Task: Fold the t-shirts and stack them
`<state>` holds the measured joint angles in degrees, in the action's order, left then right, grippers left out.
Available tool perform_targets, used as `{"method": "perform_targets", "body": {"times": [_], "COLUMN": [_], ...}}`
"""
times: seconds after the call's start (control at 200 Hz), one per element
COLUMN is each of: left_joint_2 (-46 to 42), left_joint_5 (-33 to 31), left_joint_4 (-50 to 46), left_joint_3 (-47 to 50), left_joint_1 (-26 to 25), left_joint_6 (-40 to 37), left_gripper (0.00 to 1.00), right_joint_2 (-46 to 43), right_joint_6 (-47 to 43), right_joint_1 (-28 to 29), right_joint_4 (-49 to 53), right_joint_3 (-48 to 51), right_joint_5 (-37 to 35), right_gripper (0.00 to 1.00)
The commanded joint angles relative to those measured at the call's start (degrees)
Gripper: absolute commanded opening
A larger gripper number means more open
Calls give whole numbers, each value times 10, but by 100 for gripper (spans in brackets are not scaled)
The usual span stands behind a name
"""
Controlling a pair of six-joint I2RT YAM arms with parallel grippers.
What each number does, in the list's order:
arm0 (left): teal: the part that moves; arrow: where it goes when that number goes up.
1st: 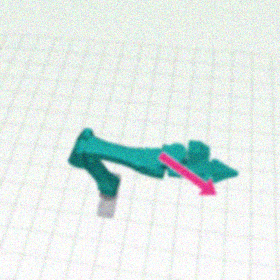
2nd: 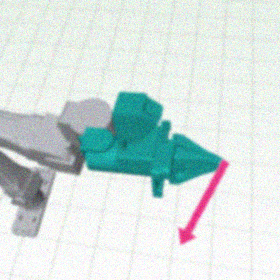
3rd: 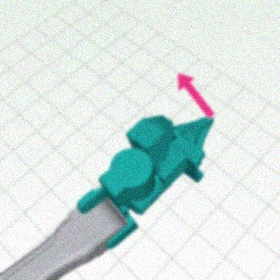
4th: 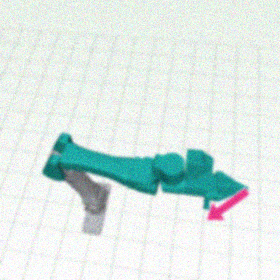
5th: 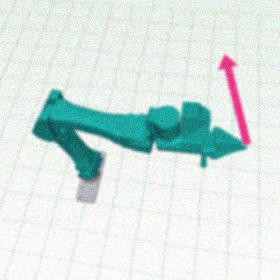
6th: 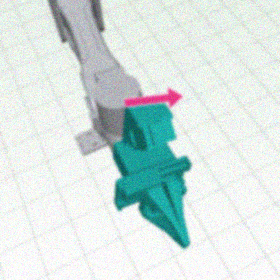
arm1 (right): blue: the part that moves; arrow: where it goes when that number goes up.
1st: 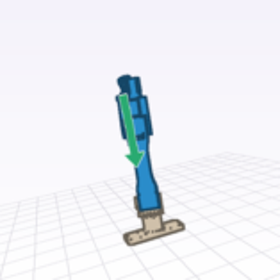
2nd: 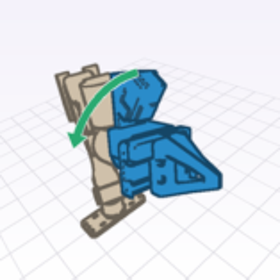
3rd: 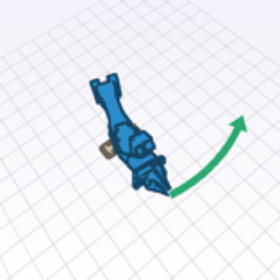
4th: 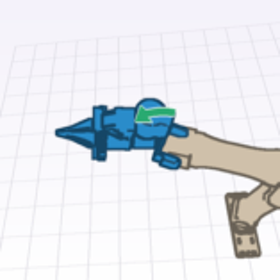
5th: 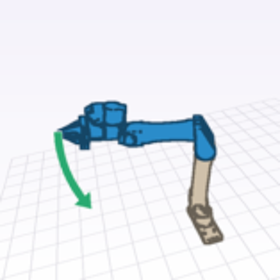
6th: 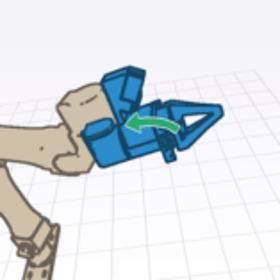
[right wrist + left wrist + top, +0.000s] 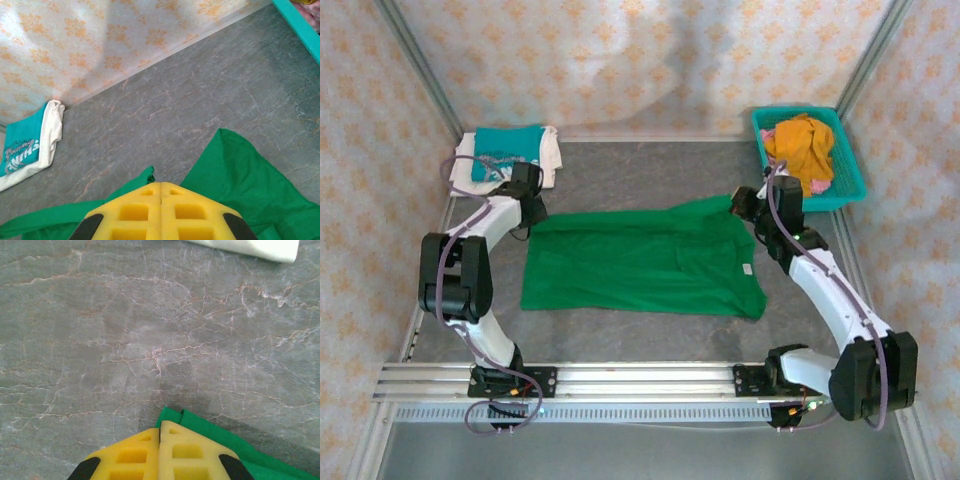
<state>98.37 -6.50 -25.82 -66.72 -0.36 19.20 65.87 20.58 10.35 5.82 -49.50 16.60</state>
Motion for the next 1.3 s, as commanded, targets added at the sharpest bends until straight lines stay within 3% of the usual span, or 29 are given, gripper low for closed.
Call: {"method": "perform_targets", "body": {"times": [0.0, 0.44, 0.53, 0.591, 0.631, 0.766, 0.851, 0.931, 1.011, 1.066, 1.296], "left_joint_2": [-23, -67, -90, -111, -123, -156, -146, -114, -74, -48, -4], "left_joint_5": [-26, -39, -41, -39, -34, -25, 14, 8, -20, -6, 40], "left_joint_4": [-1, 12, -13, -20, -23, -18, -7, -30, -53, -58, -38], "left_joint_3": [14, 103, 111, 126, 136, 150, 125, 71, 22, -4, -14], "left_joint_1": [1, -3, -3, -3, -3, -3, -11, -54, -112, -135, -170], "left_joint_6": [9, 32, 43, 51, 54, 50, 25, -5, -41, -55, -49], "left_gripper": [0, 0, 26, 41, 44, 44, 43, 43, 43, 42, 42], "right_joint_2": [-24, -162, -199, -235, -260, -294, -259, -184, -85, -20, 195], "right_joint_6": [6, 31, 25, 28, 32, 27, 18, -3, -36, -58, -113], "right_joint_1": [6, 17, 19, 20, 20, 19, 20, 33, 70, 90, 132], "right_joint_4": [21, 106, 138, 149, 154, 147, 110, 97, 135, 172, 269], "right_joint_3": [19, 135, 142, 155, 165, 177, 163, 122, 54, 3, -123], "right_joint_5": [10, 53, 73, 73, 62, 30, 43, 64, 38, 27, 8], "right_gripper": [0, 0, 10, 30, 40, 40, 39, 34, 34, 34, 39]}}
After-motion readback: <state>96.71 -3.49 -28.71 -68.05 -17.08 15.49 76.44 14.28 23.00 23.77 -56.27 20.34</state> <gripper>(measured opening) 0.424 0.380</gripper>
